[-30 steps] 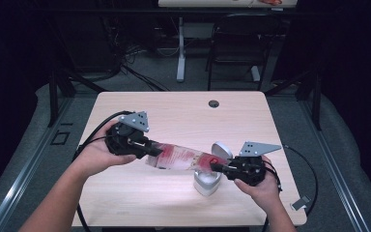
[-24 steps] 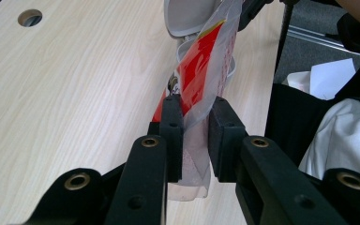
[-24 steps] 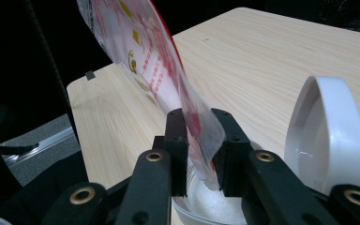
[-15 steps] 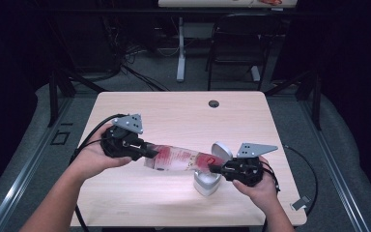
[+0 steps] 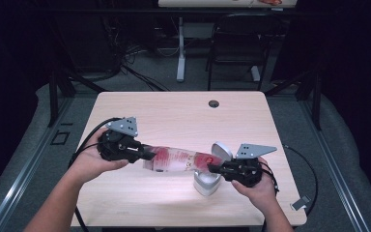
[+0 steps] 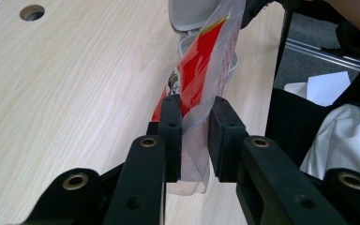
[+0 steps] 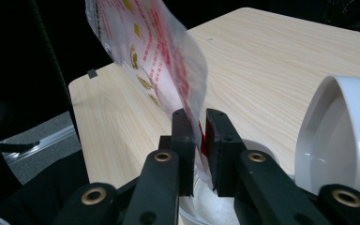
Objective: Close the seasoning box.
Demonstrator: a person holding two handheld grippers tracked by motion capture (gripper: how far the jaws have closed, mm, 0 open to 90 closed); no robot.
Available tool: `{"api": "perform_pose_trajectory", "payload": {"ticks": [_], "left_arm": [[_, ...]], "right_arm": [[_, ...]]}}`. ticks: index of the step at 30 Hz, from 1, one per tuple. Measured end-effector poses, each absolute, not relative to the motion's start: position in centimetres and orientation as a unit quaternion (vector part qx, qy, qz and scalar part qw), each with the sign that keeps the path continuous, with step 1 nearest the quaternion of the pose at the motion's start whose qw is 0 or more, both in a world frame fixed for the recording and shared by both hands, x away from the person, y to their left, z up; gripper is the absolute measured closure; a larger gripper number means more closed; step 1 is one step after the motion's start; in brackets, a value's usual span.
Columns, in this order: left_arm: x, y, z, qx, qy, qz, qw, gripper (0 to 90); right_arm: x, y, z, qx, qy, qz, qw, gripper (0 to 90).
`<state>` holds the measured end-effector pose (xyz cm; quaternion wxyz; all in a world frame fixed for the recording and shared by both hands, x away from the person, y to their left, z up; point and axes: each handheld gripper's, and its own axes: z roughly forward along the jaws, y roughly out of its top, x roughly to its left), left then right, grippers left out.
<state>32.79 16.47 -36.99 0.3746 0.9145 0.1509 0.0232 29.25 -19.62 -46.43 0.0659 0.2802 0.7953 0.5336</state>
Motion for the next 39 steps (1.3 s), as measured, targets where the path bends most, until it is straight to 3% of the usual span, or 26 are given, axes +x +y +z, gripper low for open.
{"api": "perform_pose_trajectory", "payload": {"ticks": [14,39], "left_arm": [[32.9,17.0,-38.0,0.910,0.165,0.029,0.379,76.0],[32.1,18.0,-40.0,0.908,0.169,0.040,0.382,75.0]], "right_arm": [[29.3,-19.0,-45.7,0.266,0.809,0.517,0.087,89.1],[29.5,-18.0,-43.2,0.254,0.834,0.474,0.125,90.0]]}}
